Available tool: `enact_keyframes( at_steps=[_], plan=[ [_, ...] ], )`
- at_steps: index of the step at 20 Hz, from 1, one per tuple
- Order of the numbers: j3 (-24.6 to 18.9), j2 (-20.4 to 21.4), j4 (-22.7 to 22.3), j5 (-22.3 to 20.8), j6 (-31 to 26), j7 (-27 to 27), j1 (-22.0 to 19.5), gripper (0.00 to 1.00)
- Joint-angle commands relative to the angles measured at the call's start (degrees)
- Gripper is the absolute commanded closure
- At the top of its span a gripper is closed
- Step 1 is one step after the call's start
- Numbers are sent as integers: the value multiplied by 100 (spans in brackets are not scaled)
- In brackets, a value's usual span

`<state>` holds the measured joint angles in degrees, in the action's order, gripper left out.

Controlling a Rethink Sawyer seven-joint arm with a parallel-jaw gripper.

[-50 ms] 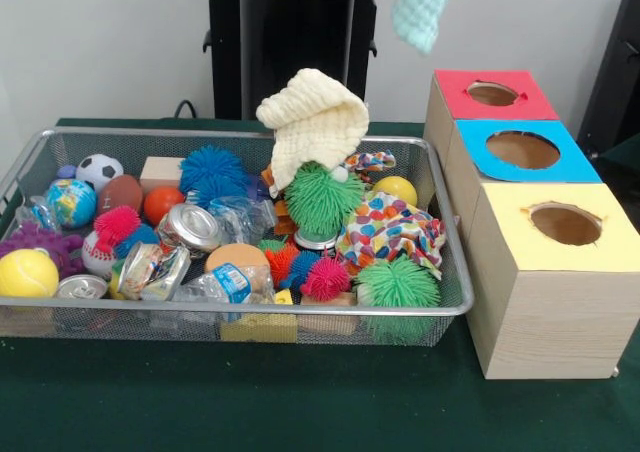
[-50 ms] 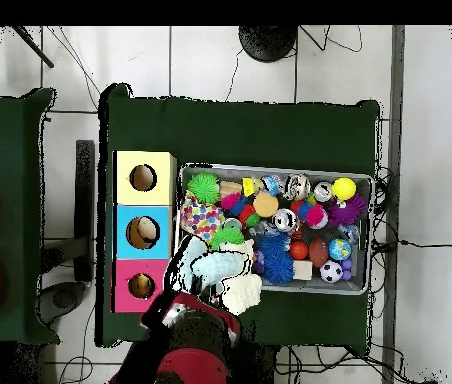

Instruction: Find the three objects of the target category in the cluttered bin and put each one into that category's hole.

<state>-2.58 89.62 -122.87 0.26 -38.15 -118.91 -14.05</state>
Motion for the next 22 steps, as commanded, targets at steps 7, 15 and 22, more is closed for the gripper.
enact_keyframes(
  at_steps=[7, 15, 22],
  plan=[
    [-667, -714, -937, -112, 767, 1667, -537, 100],
    [-1061, -1028, -914, -373, 1187, 1241, -688, 100],
    [-1454, -1346, -1046, -566, 1699, 1089, -1005, 100]
  ],
)
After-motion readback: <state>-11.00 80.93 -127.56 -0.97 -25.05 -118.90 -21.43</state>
